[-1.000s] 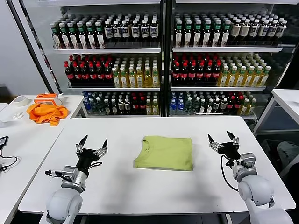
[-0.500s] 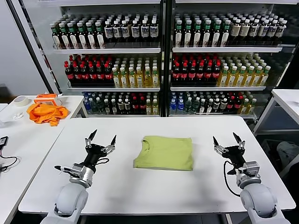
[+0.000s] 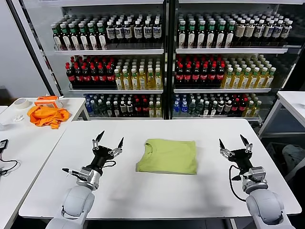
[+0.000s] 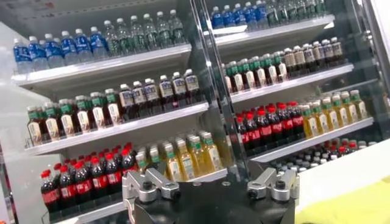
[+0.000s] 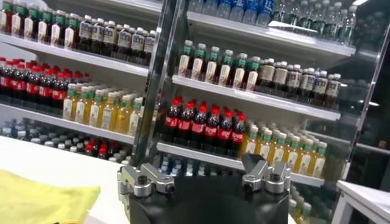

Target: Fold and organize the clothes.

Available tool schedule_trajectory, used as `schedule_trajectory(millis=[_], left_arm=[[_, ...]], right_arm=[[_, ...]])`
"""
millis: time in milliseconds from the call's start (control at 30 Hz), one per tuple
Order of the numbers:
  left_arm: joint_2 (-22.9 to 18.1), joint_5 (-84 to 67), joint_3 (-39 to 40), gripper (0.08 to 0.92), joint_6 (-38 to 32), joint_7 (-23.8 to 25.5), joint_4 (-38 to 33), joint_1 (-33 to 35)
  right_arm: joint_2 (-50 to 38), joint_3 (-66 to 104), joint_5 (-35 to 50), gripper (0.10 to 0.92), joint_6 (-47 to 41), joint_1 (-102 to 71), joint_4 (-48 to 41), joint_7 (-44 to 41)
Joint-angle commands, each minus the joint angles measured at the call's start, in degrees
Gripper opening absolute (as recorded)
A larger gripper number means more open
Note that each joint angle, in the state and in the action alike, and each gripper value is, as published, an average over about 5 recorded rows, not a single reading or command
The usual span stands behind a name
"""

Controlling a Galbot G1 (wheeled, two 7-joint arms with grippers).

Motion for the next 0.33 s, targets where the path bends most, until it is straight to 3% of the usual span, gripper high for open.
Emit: schedule_trajectory(millis=[33,333], left_arm=[[-0.1,-0.81,-0.33,0.823,-2.01,-1.14,-0.13,0.04],[0.04,-0.61,-0.52,0.822,-3.09,-1.09,-0.33,0.48]], right_arm=[[0.87,-1.72,-3.87,0.823,0.54,2.18,-1.12,2.13],[0.55,-1.5,-3.21,0.823,0.3,2.94,-1.13,2.41]])
